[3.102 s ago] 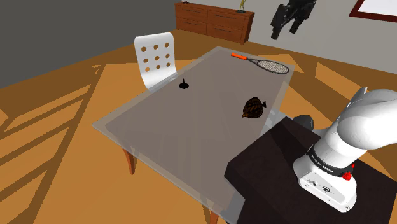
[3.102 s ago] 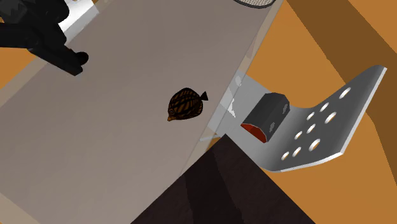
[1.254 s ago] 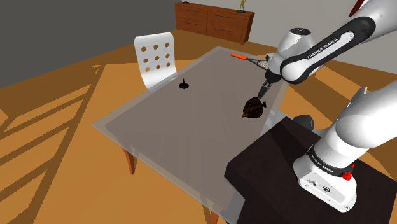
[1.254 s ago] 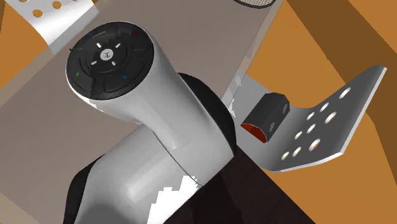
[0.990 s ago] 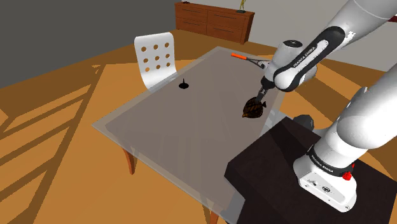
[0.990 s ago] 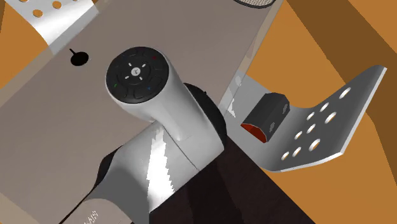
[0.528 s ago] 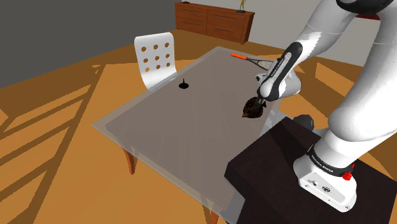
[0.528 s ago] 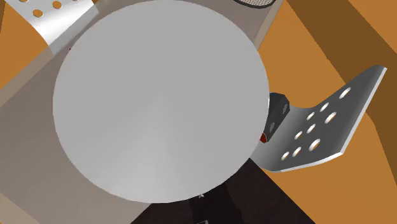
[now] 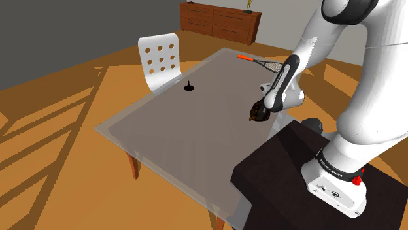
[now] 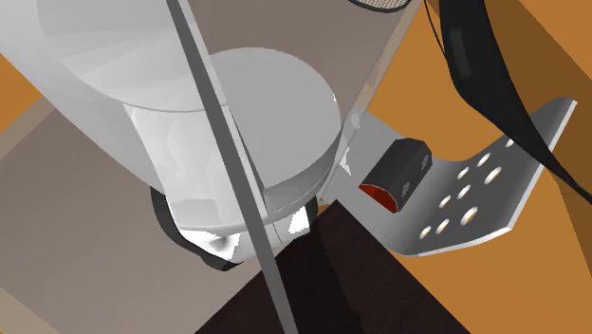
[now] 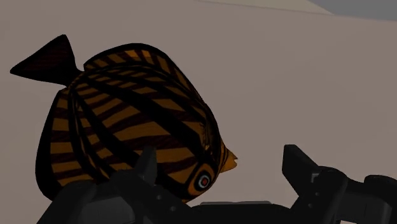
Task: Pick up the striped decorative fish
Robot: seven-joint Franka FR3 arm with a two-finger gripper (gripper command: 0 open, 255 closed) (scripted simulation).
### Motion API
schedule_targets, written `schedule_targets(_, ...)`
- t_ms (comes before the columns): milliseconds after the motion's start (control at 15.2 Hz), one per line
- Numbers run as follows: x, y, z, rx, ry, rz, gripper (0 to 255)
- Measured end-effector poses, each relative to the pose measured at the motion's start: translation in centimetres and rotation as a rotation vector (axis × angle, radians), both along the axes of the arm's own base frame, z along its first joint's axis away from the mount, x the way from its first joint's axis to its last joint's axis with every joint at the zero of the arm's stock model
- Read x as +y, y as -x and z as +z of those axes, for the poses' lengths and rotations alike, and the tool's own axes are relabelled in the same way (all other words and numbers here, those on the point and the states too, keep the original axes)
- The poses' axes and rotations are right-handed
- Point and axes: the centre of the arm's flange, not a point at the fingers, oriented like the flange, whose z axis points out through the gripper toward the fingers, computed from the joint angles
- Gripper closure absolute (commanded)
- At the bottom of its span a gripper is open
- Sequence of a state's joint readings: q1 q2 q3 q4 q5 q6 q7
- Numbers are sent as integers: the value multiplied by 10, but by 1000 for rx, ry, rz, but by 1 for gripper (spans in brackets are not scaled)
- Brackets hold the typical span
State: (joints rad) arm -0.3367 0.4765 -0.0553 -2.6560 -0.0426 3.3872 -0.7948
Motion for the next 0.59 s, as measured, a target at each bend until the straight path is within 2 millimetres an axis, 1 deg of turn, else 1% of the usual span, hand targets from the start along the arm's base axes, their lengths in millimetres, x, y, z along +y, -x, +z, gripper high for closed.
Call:
schedule_targets(66,0,0,-2,0,0,0,255)
schedule_targets(594,0,-1,-3,-1,0,0,255)
